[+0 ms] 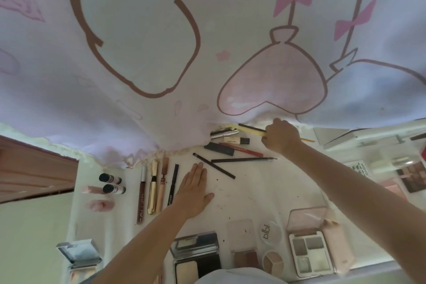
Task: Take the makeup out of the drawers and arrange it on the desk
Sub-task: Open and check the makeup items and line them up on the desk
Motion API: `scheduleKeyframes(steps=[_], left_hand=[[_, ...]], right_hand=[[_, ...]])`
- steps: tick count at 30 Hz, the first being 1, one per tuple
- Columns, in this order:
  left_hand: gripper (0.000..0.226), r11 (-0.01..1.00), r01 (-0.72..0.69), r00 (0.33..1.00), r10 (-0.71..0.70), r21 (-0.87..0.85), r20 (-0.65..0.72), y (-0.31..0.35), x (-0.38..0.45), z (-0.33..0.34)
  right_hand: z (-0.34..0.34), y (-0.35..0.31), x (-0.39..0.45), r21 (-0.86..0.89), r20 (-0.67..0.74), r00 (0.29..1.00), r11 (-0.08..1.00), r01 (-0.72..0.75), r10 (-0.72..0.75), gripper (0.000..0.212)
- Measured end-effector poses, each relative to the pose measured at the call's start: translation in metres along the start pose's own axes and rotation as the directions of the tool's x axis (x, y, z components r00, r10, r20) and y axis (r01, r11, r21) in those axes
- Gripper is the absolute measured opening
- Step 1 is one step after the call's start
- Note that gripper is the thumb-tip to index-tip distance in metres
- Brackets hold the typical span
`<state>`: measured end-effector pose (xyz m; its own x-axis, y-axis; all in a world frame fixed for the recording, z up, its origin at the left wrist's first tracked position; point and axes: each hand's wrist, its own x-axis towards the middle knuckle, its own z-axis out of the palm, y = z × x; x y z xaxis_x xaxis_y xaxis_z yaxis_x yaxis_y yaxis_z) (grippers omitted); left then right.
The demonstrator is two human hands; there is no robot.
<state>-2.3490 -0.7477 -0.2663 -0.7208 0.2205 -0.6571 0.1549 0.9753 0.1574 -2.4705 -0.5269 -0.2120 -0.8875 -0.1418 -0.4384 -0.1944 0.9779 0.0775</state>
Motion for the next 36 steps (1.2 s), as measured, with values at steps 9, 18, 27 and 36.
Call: scheduleKeyframes(steps=[9,18,27,36], left_hand=[[0.055,1.0,-0.005,0.999,0.006,0.003,-0.046,0.022,-0.002,-0.022],[0.051,0.999,-0.028,0.999,0.028,0.016,-0.03,0.036,-0.007,-0.018],[0.036,0.998,0.031,0.984,-0.019,0.061,-0.175,0.047,0.002,-0.021],[0.038,0.999,0.007,0.97,0.003,0.041,-0.244,0.033,0.003,-0.01]], right_hand=[[-0.006,0.066,-0.04,-0.496,0.274,0.881,0.728,0.473,-0.386,0.038],[0.026,0.065,-0.019,-0.463,0.36,0.815,0.671,0.579,-0.454,0.028],[0.06,0.065,-0.036,-0.42,0.189,0.879,0.773,0.476,-0.438,0.035],[0.057,0.056,-0.048,-0.179,-0.07,0.888,0.881,0.438,-0.455,0.038]])
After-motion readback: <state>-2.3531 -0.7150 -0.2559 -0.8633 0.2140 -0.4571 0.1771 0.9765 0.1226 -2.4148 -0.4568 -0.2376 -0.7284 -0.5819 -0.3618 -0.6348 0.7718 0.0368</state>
